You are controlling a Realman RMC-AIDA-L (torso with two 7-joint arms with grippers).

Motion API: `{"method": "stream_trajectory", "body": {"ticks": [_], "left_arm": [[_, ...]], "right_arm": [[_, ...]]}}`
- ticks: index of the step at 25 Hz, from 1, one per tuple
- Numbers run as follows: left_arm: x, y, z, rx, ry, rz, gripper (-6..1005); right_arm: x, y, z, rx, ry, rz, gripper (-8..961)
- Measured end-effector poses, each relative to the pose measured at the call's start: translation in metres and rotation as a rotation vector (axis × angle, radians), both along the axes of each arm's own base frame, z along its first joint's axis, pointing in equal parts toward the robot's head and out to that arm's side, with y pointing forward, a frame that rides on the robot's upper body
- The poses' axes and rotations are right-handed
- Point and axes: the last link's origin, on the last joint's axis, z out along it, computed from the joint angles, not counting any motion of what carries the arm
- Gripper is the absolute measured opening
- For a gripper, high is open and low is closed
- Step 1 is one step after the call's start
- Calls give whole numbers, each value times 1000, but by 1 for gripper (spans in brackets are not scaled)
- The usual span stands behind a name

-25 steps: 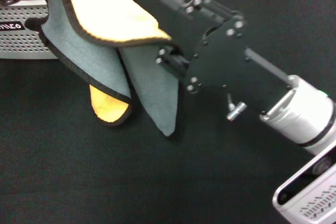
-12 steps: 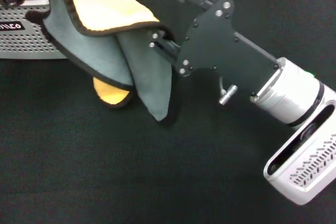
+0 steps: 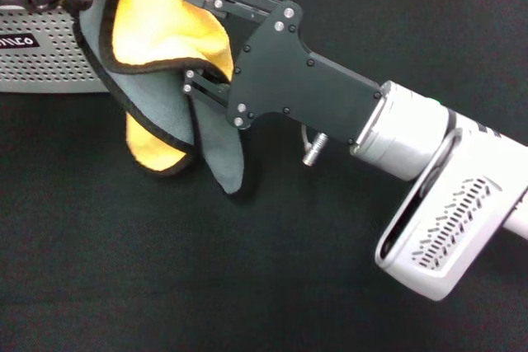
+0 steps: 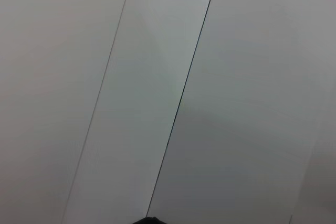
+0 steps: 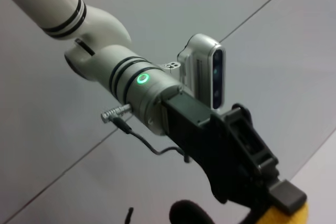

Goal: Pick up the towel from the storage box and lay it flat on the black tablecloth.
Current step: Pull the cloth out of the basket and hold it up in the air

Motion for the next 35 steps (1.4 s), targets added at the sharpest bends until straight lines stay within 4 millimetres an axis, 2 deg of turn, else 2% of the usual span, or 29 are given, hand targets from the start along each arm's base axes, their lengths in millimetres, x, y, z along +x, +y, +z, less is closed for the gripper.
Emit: {"method": "stream_trajectory", "body": {"ticks": [5,12,27,33,35], "left_arm": [[0,2,-1,6,-1,0,3],[-3,5,0,30,-18,28,3],[-4,4,-5,12,-15,27,3],[-4,4,-5,14,-15,28,4],[-4,4,-5,15,-16,29,4]], "right_arm": [[-9,0,-8,-52,-32,18,396],[-10,-9,-17,-80,-64,42,375],[-17,-7,-14,-61,-44,44,339],[-12,-5,-12,-55,-38,8,326],[-9,-5,-12,-57,-36,-6,264]]}}
